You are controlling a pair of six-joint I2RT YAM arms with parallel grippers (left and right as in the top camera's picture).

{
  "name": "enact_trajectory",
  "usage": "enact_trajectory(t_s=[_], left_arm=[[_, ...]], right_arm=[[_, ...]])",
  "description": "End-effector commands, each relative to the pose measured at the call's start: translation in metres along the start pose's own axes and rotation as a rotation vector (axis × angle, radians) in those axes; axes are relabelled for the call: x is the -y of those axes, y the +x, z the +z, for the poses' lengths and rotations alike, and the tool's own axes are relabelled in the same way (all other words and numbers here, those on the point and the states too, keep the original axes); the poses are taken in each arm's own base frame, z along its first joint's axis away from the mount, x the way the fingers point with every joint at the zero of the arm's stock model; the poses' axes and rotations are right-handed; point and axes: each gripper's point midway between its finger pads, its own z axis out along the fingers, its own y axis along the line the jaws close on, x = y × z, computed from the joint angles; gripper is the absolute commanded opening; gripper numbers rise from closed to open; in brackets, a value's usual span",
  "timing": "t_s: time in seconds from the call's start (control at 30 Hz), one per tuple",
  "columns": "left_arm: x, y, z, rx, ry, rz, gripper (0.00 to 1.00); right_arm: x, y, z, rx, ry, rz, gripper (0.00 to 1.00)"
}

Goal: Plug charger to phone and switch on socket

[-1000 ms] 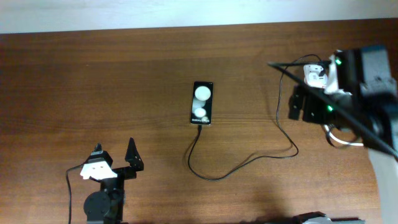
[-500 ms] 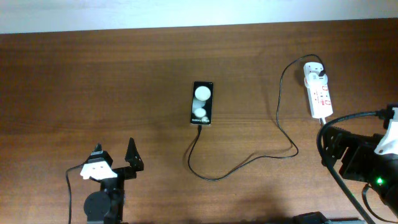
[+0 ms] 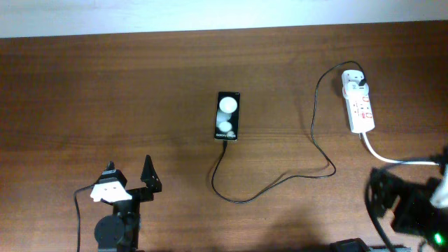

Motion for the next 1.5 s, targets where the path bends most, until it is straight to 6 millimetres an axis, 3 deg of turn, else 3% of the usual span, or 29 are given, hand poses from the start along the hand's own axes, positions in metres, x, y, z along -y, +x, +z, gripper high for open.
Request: enact_trajectory(t_s=[0.0, 0.3, 0.43, 0.57, 0.83, 0.93, 1.03, 1.2, 1.27, 1.3, 1.4, 1.47], left_arm=[[0.000, 0.001, 0.000, 0.000, 0.004, 0.005, 0.99], [0.000, 0.001, 0.000, 0.000, 0.005, 0.005, 0.99], [0.000, 0.001, 0.000, 0.000, 0.005, 0.005, 0.99], [0.000, 0.001, 0.000, -0.001, 0.004, 0.005, 0.99], [0.000, 0.001, 0.000, -0.001, 0.005, 0.005, 0.99], [0.000, 0.001, 0.000, 0.000, 0.004, 0.005, 0.99], [0.000, 0.001, 0.000, 0.000, 0.005, 0.005, 0.99], [0.000, 0.001, 0.000, 0.000, 0.004, 0.005, 0.99], [0.000, 0.001, 0.000, -0.001, 0.004, 0.005, 0.99], [0.000, 0.001, 0.000, 0.000, 0.005, 0.005, 0.99], [0.000, 0.001, 0.000, 0.000, 0.004, 0.005, 0.99], [0.000, 0.001, 0.000, 0.000, 0.005, 0.005, 0.99]], right_arm=[[0.007, 0.011, -0.025, 0.083, -0.025, 0.005, 0.99], [0.017, 0.049, -0.086, 0.303, -0.145, 0.028, 0.98], [0.018, 0.054, -0.091, 0.325, -0.163, 0.028, 0.99], [-0.004, 0.062, -0.096, 0.295, -0.294, 0.004, 0.99], [0.004, 0.085, -0.112, 0.377, -0.322, 0.005, 0.99], [0.007, 0.096, -0.107, 0.372, -0.321, 0.005, 0.98], [0.006, 0.101, -0.090, 0.315, -0.303, 0.004, 0.98], [0.003, 0.121, -0.019, 0.075, -0.238, -0.003, 0.99], [-0.002, 0.110, -0.010, 0.105, -0.247, -0.002, 0.99], [-0.007, 0.094, -0.009, 0.164, -0.265, 0.000, 0.99], [-0.022, 0.035, -0.032, 0.419, -0.338, 0.006, 0.99], [-0.029, 0.007, -0.050, 0.554, -0.376, 0.010, 0.99]])
